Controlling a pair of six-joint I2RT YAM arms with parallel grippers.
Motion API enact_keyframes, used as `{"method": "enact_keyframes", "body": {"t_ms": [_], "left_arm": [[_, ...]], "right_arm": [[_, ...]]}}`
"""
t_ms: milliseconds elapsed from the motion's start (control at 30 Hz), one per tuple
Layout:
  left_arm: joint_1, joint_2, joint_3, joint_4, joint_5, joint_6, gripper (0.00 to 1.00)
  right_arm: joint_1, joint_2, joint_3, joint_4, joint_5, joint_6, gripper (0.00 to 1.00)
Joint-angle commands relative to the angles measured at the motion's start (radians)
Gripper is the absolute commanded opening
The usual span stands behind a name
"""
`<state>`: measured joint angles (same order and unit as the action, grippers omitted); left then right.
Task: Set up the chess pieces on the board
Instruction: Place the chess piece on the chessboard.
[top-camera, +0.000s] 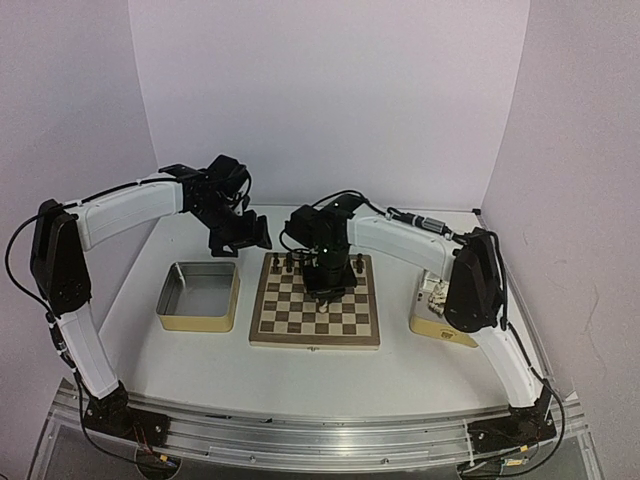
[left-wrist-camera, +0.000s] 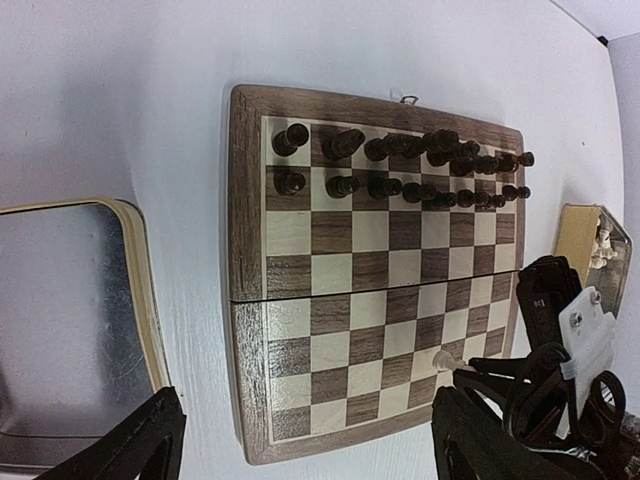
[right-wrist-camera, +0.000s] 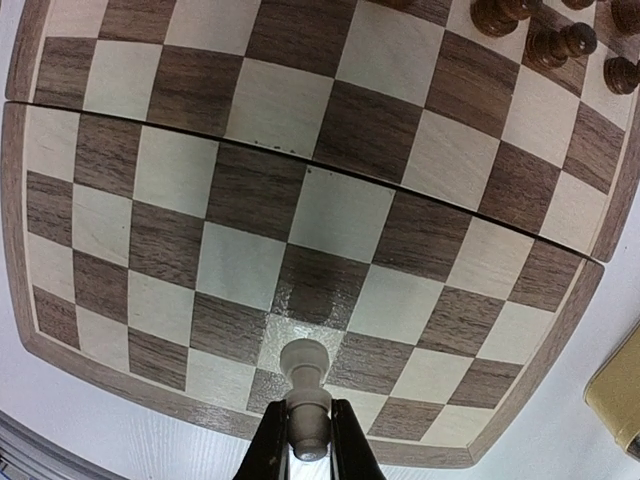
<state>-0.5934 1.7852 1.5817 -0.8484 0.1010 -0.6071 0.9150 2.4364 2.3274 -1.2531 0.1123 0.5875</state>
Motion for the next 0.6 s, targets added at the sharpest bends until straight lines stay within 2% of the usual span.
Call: {"method": "enact_keyframes", "body": {"t_ms": [0, 300, 467, 567], "left_arm": [[0.004, 0.009, 0.05, -0.01, -0.022, 0.0, 0.85], [0.004, 0.021, 0.062, -0.009, -0.023, 0.001, 0.86], [0.005, 0.022, 0.066, -0.007, -0.024, 0.001, 0.87], [0.004, 0.022, 0.066, -0.003, -0.024, 0.001, 0.87]], "right_arm": [[0.003, 0.029, 0.046, -0.023, 0.009, -0.02, 0.02], [0.004, 0.05, 0.069, -0.022, 0.014, -0.042, 0.08], [0.003, 0.037, 0.063, -0.019, 0.028, -0.047, 0.21], [0.003, 0.033, 0.064, -0.016, 0.029, -0.05, 0.24]]}}
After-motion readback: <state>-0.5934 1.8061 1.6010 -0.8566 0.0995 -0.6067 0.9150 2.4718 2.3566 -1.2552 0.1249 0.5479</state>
